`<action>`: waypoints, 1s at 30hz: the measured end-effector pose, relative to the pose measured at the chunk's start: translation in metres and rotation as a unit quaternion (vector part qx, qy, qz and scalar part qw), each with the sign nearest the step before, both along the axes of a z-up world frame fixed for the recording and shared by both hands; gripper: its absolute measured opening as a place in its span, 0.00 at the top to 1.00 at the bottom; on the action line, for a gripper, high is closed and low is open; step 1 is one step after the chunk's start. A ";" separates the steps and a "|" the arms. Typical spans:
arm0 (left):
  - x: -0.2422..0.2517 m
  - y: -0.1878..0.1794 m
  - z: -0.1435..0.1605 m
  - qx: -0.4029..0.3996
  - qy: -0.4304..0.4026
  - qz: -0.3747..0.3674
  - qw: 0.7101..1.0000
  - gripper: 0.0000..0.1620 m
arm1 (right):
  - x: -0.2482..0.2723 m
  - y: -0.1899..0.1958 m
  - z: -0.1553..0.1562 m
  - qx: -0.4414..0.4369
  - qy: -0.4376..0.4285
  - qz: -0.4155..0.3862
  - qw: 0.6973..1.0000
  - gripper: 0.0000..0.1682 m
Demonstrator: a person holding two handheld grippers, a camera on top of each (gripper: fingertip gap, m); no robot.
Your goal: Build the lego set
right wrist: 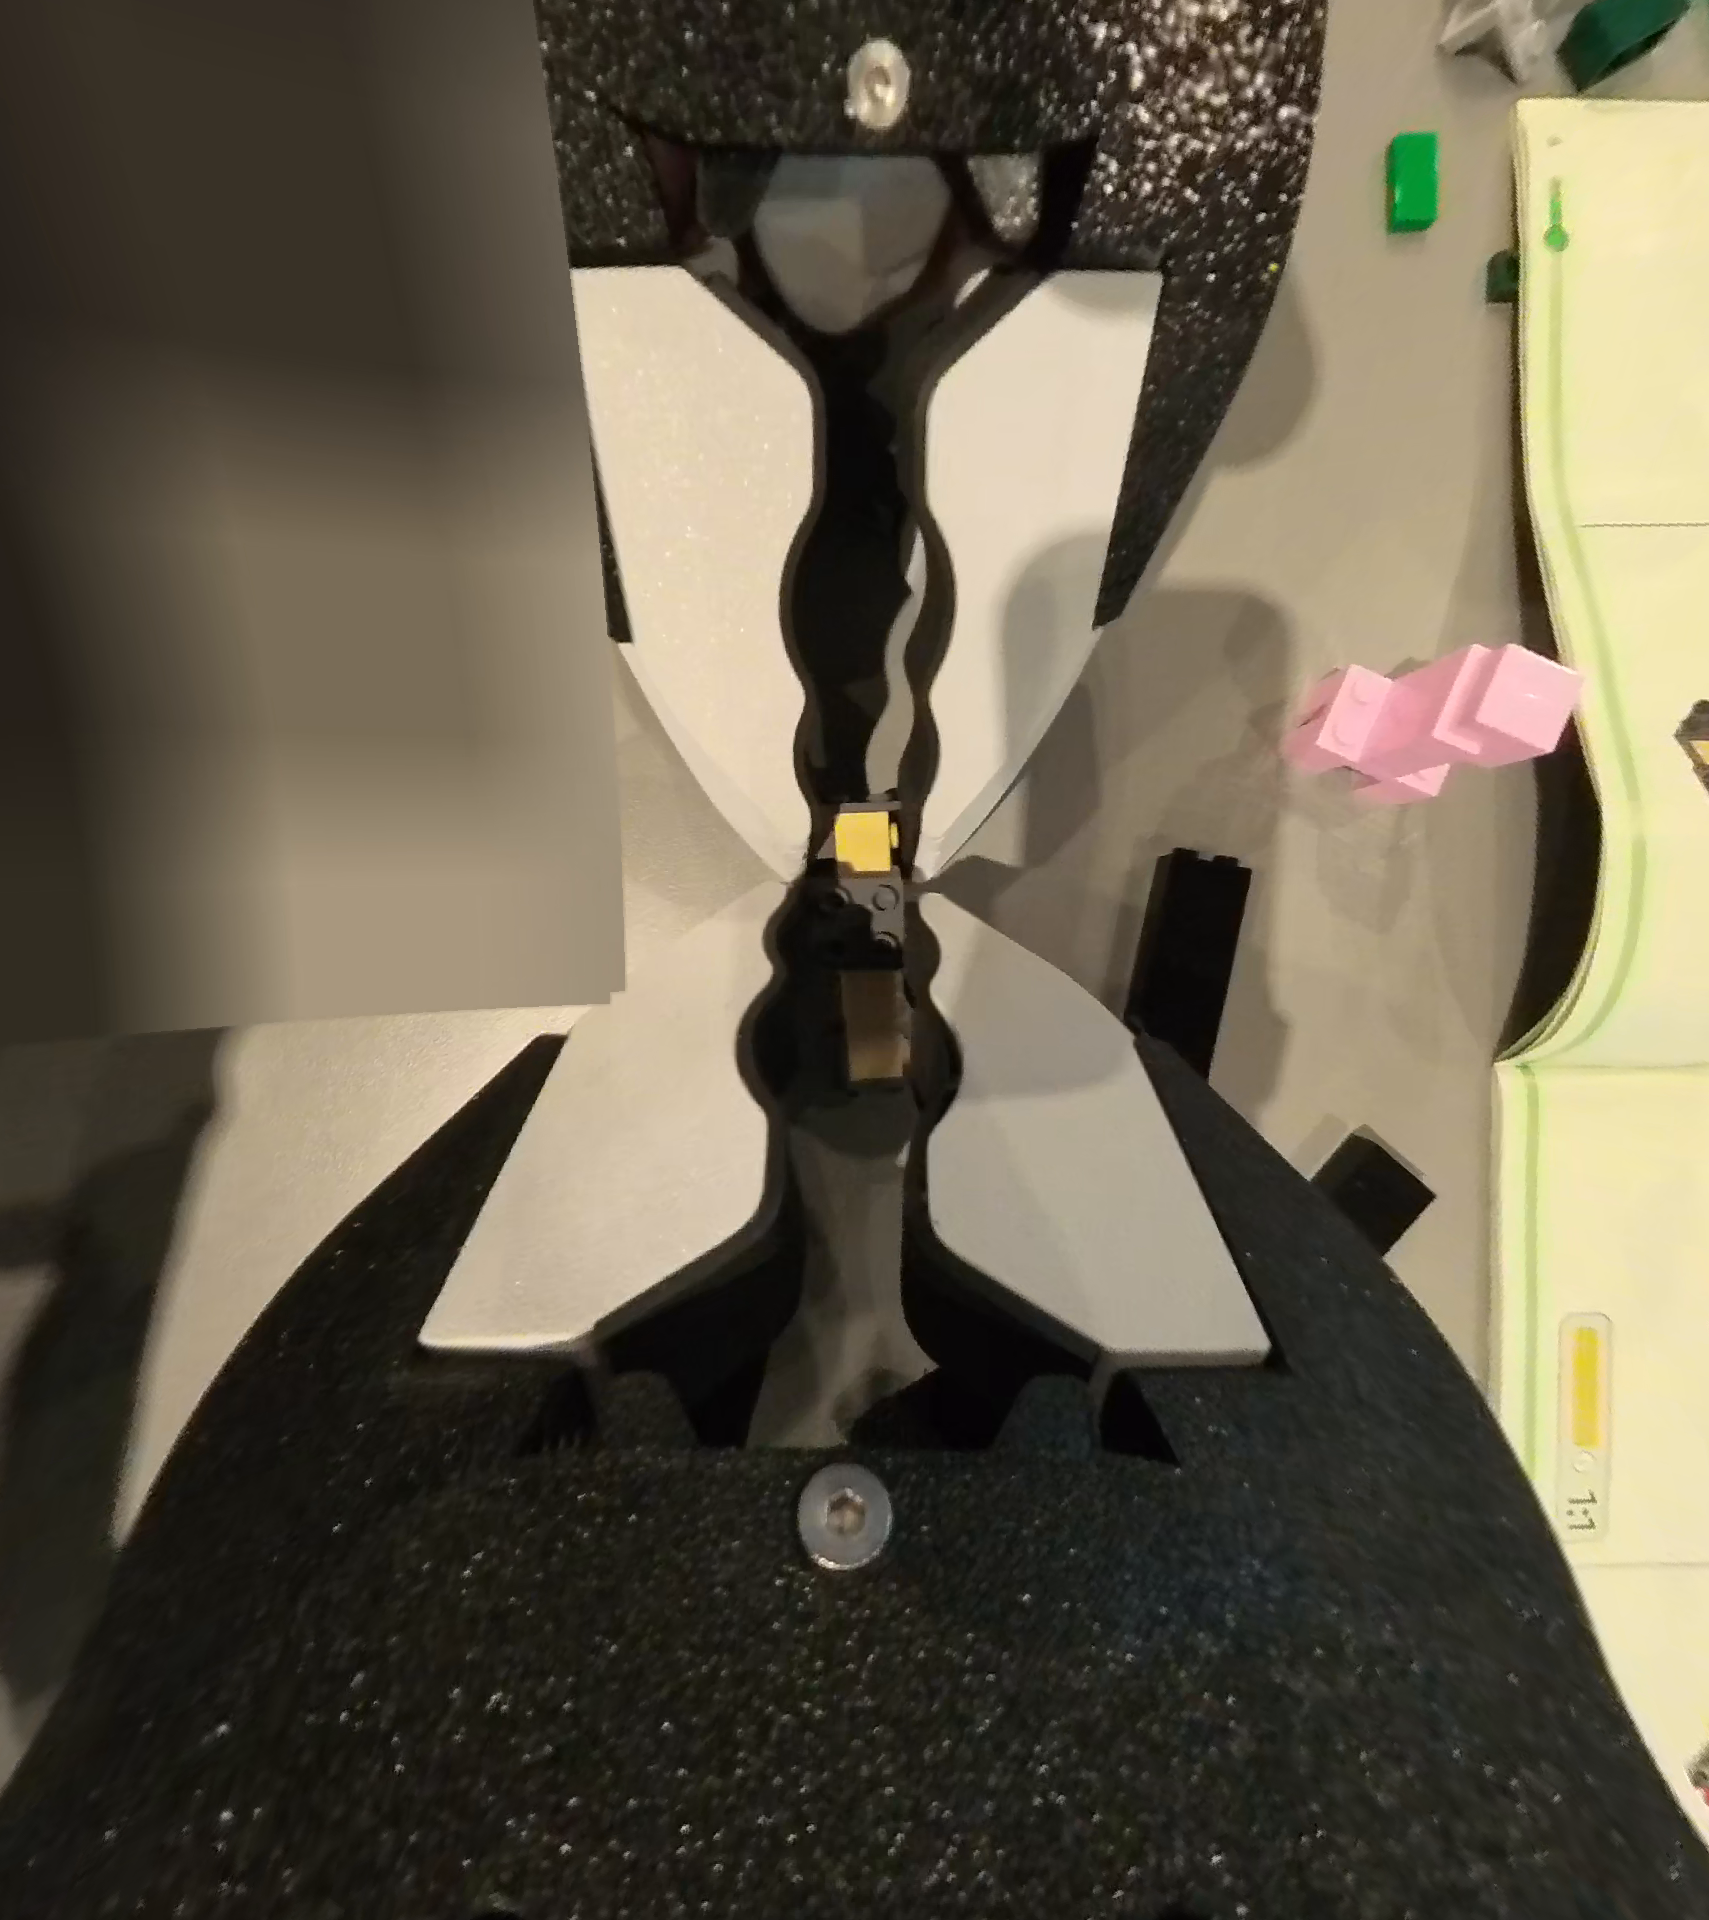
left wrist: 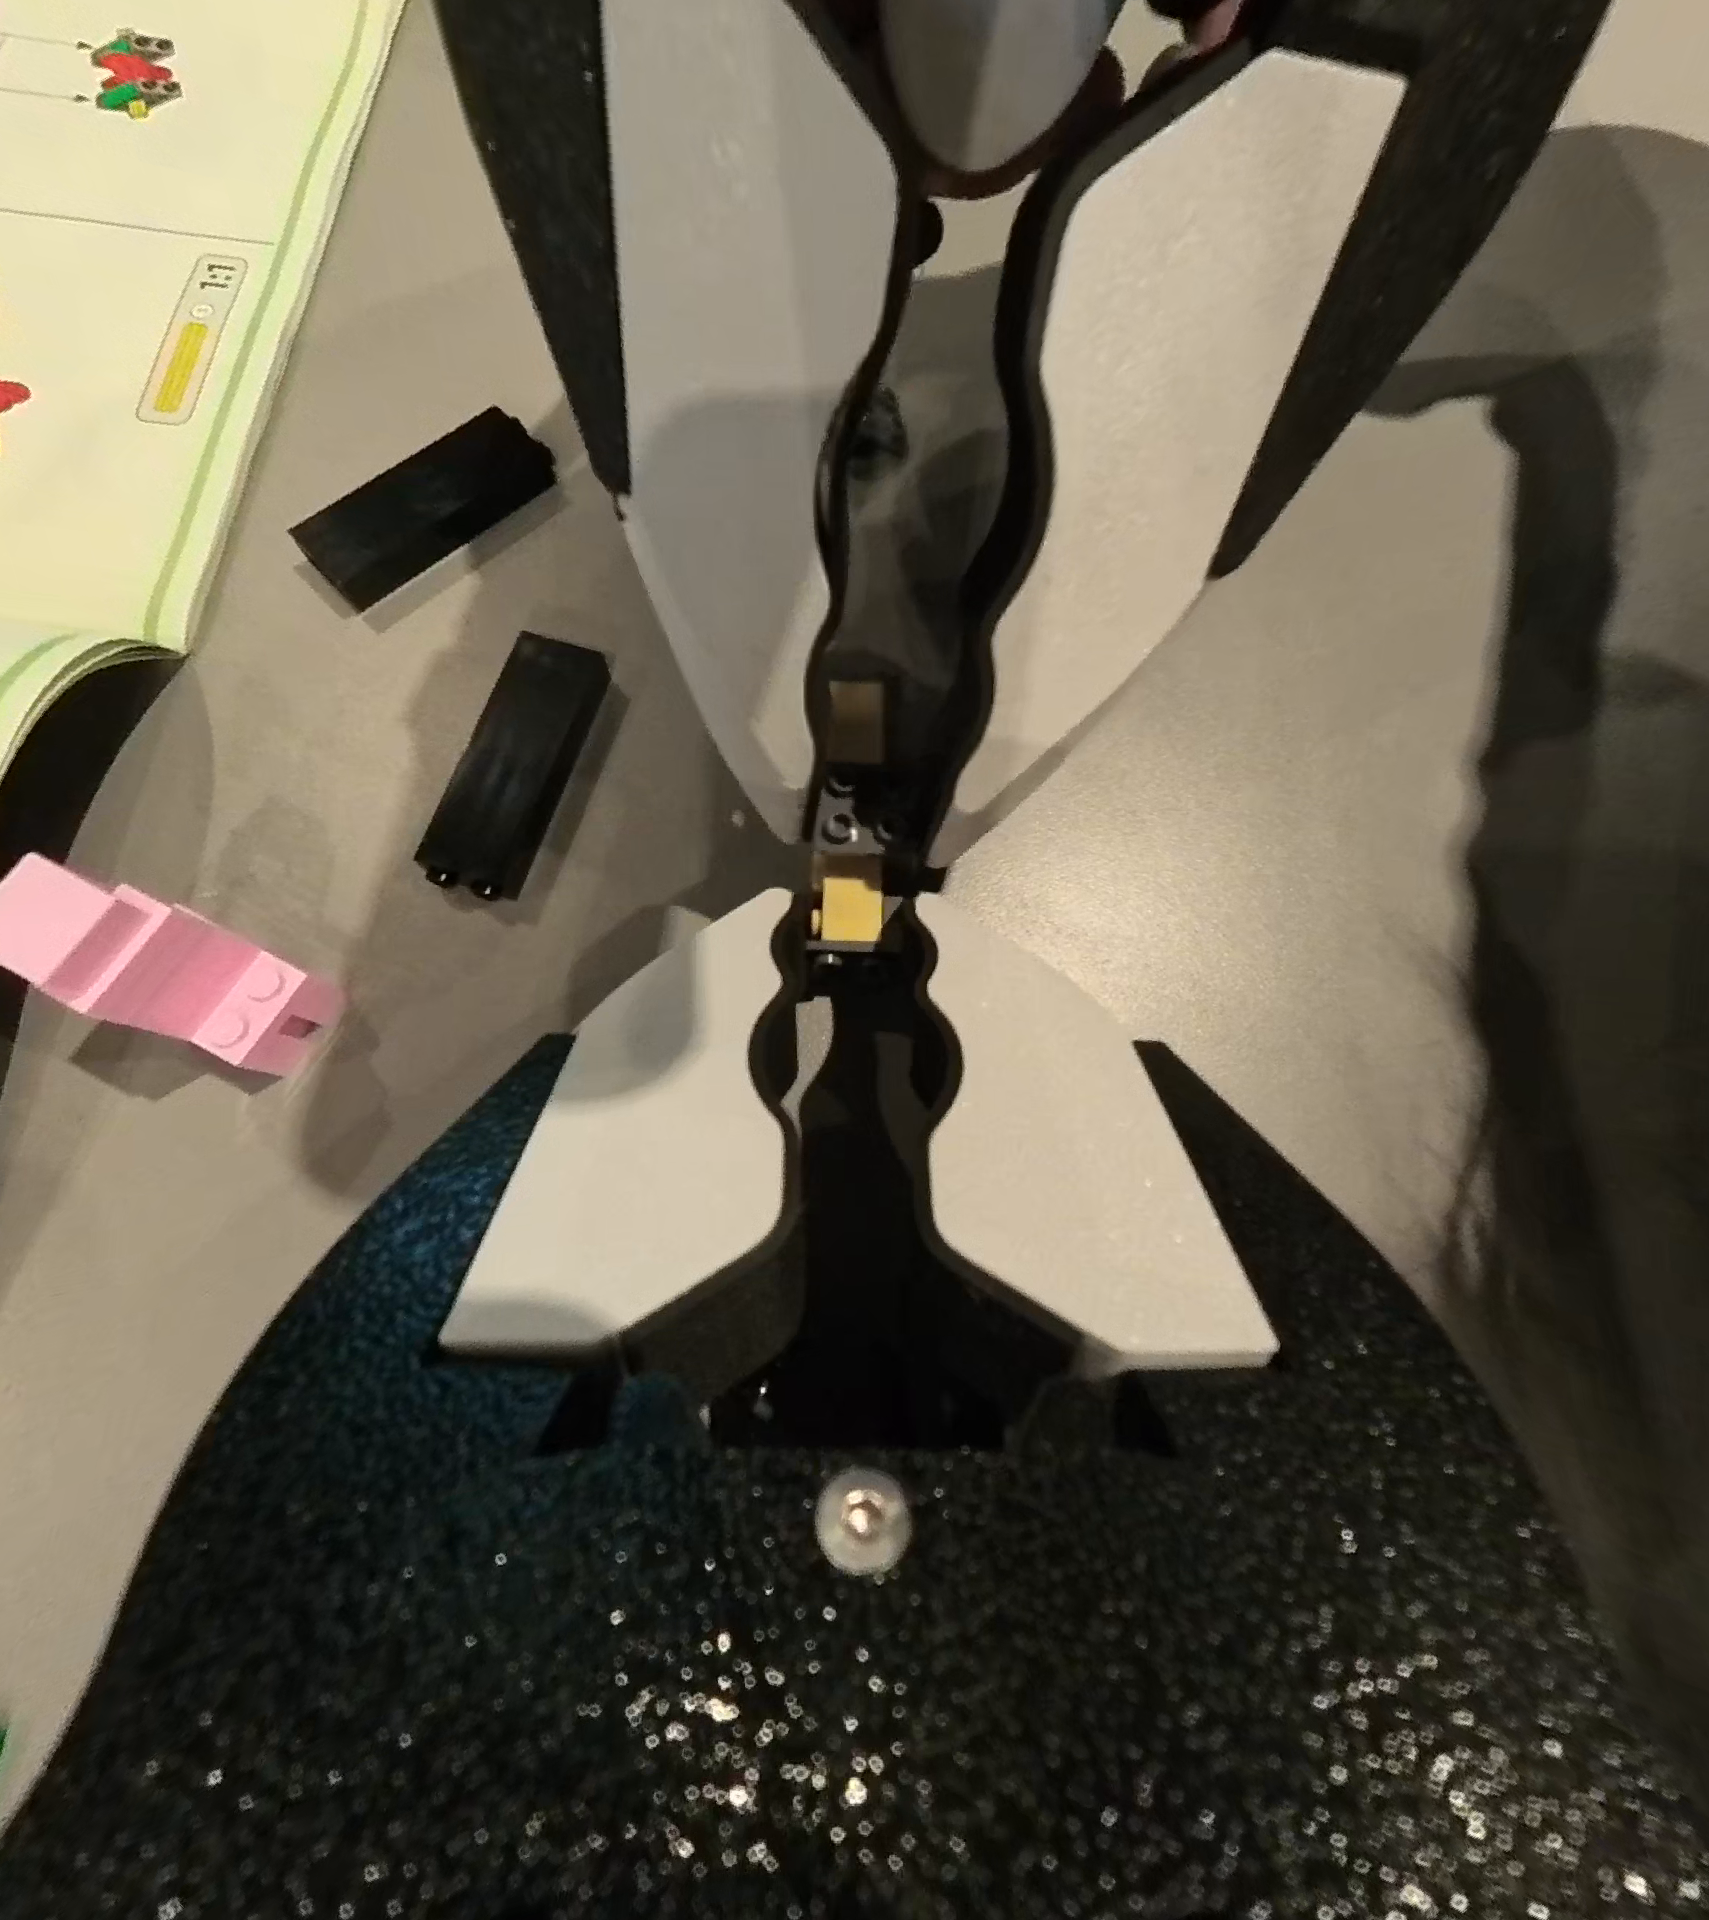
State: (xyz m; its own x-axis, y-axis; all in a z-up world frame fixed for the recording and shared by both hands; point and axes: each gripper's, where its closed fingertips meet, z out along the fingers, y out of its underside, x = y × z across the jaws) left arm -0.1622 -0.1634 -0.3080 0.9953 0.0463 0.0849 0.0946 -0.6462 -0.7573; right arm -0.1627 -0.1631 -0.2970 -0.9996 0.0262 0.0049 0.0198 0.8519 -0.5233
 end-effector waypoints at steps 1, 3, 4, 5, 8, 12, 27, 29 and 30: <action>0.000 0.000 0.000 0.000 0.000 0.000 1.000 0.90 | 0.000 0.000 0.000 0.001 0.000 -0.001 1.000 0.90; 0.000 0.000 0.000 0.000 0.000 0.000 1.000 0.90 | 0.000 -0.001 -0.001 -0.001 0.000 -0.002 1.000 0.90; 0.000 0.000 0.000 0.000 0.000 0.000 1.000 0.90 | 0.000 -0.001 -0.001 -0.002 0.000 -0.003 1.000 0.90; 0.000 0.000 0.000 0.000 0.000 0.000 1.000 0.90 | 0.000 -0.001 -0.002 -0.001 0.000 -0.004 1.000 0.90; 0.000 0.000 0.000 0.000 0.000 0.000 1.000 0.90 | 0.000 -0.001 -0.002 -0.003 0.000 -0.006 1.000 0.90; 0.000 0.000 0.000 0.000 0.001 -0.001 1.000 0.90 | 0.000 0.000 -0.001 0.001 -0.004 -0.004 1.000 0.90; 0.000 0.000 0.000 0.000 0.001 -0.003 1.000 0.90 | -0.001 0.001 0.001 -0.005 0.002 0.001 1.000 0.90; 0.000 0.000 0.000 0.000 0.001 -0.003 1.000 0.90 | -0.001 0.000 0.001 -0.007 0.000 0.002 1.000 0.90; 0.000 0.000 0.000 -0.001 0.002 -0.005 1.000 0.90 | -0.001 0.000 0.001 -0.008 -0.002 0.003 1.000 0.90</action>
State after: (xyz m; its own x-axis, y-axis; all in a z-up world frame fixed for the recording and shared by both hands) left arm -0.1622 -0.1629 -0.3085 0.9960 0.0373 0.0806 0.0856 -0.6478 -0.7570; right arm -0.1634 -0.1628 -0.2960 -0.9998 0.0194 0.0006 0.0160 0.8437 -0.5366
